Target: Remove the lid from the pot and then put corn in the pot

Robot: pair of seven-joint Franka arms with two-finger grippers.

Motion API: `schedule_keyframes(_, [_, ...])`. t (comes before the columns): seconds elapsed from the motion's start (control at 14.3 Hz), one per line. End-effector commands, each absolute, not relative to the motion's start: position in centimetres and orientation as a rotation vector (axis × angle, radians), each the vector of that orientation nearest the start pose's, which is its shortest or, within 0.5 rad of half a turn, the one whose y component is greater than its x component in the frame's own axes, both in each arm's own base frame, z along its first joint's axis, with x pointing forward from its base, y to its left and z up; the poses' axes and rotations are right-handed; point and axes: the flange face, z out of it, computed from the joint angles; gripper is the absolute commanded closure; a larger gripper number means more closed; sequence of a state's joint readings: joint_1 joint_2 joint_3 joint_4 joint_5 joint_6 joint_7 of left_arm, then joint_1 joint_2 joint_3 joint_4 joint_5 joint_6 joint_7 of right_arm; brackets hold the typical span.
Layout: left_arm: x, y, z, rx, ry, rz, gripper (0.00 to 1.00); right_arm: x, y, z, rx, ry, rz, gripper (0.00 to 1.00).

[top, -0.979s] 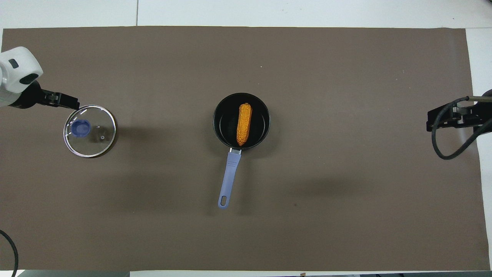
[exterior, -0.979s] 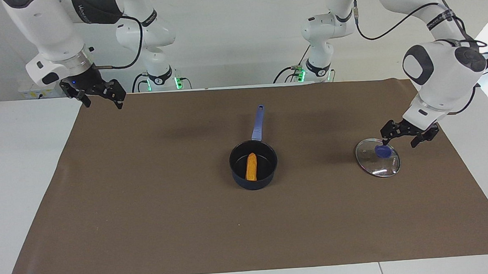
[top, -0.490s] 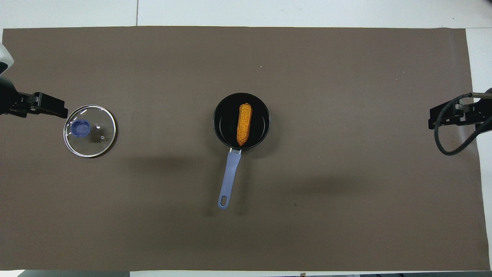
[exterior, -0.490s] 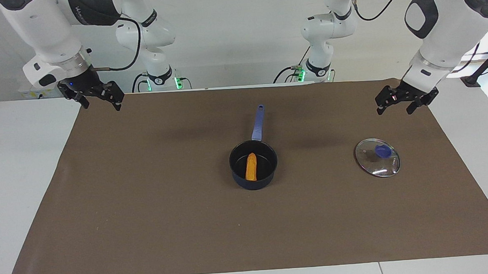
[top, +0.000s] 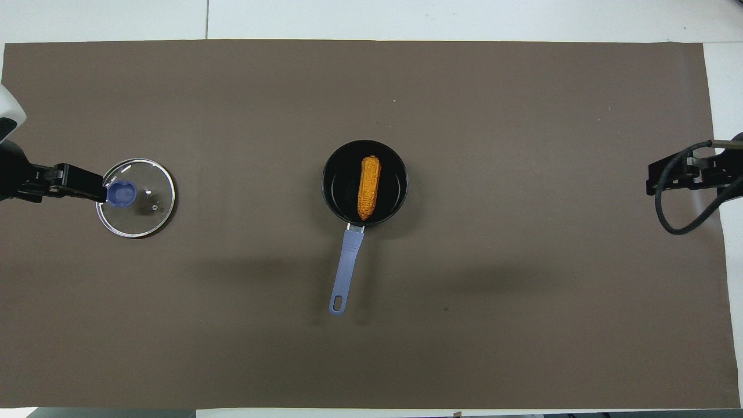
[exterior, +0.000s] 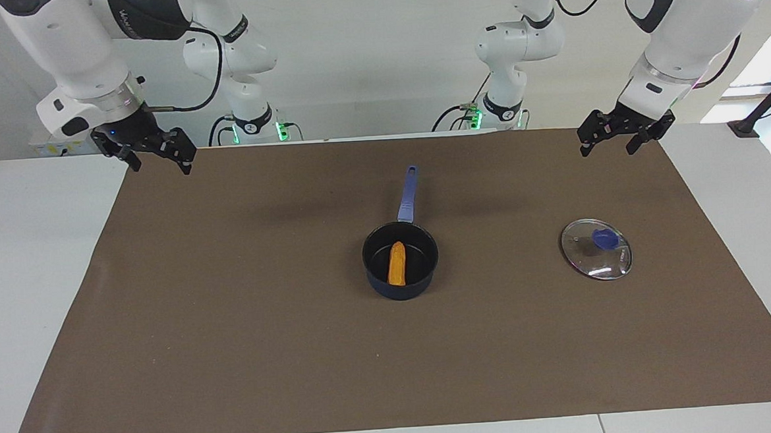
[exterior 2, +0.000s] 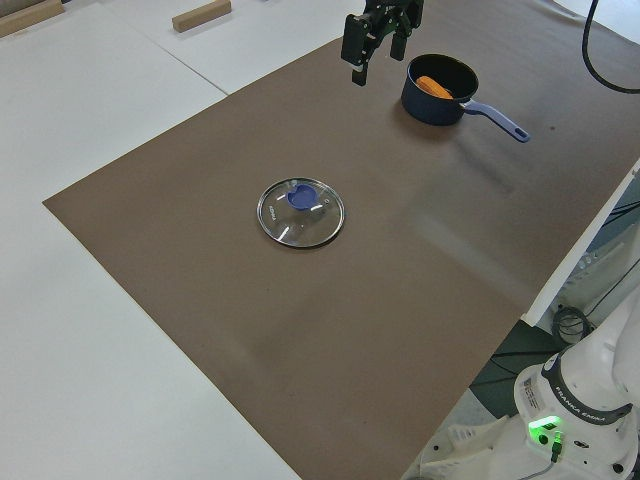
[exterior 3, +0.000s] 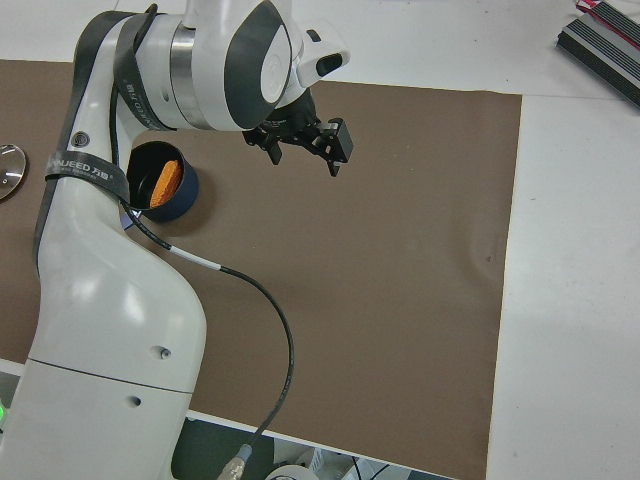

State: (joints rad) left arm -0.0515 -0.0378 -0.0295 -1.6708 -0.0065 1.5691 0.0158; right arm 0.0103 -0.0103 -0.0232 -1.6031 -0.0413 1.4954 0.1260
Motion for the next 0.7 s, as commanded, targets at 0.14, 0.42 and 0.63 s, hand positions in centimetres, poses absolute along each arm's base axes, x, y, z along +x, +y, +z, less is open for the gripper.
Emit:
schedule_keyframes(0.14, [52.51, -5.4, 61.59, -3.098, 0.158, 0.111, 0.0, 53.95, -1.4, 61.02, -3.163, 0.198, 0.161, 0.0])
schedule_keyframes(0.42, [52.57, -4.76, 61.27, -3.116, 0.138, 0.109, 0.0, 53.95, -1.48, 61.02, -3.163, 0.201, 0.161, 0.0])
schedule_keyframes(0.63, [52.58, -4.77, 61.34, -3.116, 0.138, 0.106, 0.0, 53.95, -1.48, 61.02, -3.163, 0.201, 0.161, 0.0])
